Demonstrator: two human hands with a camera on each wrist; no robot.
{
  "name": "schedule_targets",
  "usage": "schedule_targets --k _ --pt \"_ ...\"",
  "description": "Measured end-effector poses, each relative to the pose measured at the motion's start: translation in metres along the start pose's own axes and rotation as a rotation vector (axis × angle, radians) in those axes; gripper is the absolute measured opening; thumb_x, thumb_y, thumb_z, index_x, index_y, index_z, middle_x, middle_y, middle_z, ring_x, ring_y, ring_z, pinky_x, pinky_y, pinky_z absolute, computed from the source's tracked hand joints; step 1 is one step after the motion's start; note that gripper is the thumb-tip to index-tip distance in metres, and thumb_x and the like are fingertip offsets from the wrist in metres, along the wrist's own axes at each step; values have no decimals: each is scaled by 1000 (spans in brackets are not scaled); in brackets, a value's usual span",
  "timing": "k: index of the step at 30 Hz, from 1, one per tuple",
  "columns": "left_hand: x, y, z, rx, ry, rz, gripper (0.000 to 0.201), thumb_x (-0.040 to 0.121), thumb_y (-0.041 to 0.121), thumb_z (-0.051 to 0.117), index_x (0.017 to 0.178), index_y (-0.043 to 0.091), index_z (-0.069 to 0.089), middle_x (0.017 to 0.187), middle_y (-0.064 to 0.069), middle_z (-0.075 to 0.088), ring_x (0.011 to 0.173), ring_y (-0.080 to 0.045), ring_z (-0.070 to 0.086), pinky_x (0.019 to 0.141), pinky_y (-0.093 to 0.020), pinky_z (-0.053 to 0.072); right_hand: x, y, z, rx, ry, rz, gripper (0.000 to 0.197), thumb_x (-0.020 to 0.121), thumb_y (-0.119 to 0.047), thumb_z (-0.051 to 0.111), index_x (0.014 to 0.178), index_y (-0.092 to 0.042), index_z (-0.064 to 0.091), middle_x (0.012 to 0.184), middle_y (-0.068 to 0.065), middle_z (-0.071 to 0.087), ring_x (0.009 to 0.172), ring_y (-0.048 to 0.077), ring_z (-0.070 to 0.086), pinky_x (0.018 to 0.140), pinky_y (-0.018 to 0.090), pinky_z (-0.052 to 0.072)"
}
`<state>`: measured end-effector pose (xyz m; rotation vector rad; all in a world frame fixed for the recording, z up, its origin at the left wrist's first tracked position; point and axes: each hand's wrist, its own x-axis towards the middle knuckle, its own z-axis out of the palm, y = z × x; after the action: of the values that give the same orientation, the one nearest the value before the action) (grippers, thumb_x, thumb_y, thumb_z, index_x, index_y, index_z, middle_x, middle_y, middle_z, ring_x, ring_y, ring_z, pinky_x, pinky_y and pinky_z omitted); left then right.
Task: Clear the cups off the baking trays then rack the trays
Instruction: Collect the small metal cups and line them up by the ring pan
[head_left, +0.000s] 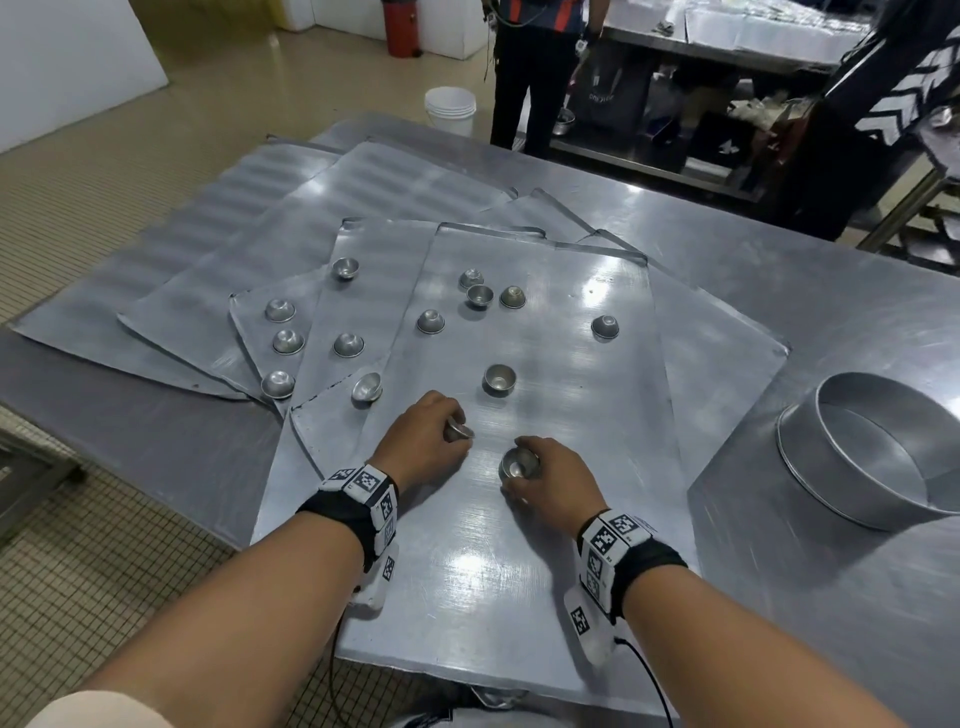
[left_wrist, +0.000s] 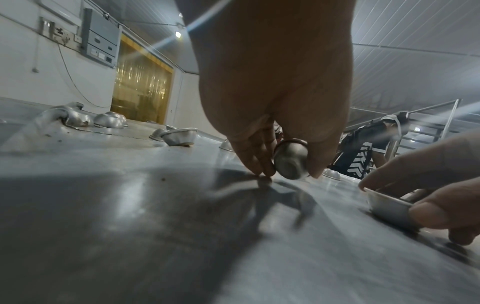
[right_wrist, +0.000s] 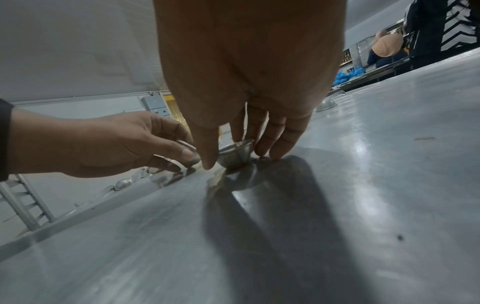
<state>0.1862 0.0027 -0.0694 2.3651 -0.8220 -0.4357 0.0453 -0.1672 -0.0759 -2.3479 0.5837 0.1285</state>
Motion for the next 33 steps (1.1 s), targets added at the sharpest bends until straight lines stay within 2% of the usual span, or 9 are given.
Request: schedule_targets --k 3,9,16,21,25,28,33 --pt "-3 -1 0 0 5 3 22 81 30 73 96 22 60 103 5 54 90 -18 58 79 -33 49 0 0 0 -5 2 -2 61 83 -34 75 140 -24 54 137 -2 59 124 20 55 105 37 45" --pt "-7 -4 -2 -37 -18 -29 60 72 35 83 123 21 56 120 5 55 105 -16 57 89 -34 50 -2 2 1 -10 1 5 65 82 -35 76 142 -25 52 138 -2 58 125 20 54 104 35 45" --pt "-6 -6 2 59 -51 -36 72 75 40 83 137 15 56 131 -3 57 122 -23 53 100 -35 45 -4 3 3 -21 0 16 67 79 -33 79 141 -25 53 134 1 60 122 22 56 101 35 46" --pt "-7 -1 4 134 -94 -22 65 74 44 81 130 16 63 125 -3 56 121 -24 49 97 -35 44 -8 7 -1 -27 -13 23 64 79 -33 79 137 -24 55 130 0 61 117 21 58 96 33 47" --pt "-9 5 6 133 -90 -31 67 76 46 81 132 16 62 120 -3 56 117 -23 53 94 -33 45 -14 13 -9 -15 -23 30 60 77 -38 80 131 -24 56 121 -3 66 108 19 62 91 33 51" --pt "-9 18 9 127 -90 -31 66 79 49 78 133 15 61 121 -4 58 115 -23 56 92 -32 44 -20 21 -19 -6 -15 35 59 80 -38 79 131 -24 55 120 -2 68 108 20 64 92 34 53" --pt "-11 58 18 109 -154 14 42 77 46 80 105 16 72 105 0 69 99 -20 64 84 -36 52 -39 41 -48 1 31 43 63 84 -34 75 141 -18 53 134 2 63 120 22 60 99 32 48"
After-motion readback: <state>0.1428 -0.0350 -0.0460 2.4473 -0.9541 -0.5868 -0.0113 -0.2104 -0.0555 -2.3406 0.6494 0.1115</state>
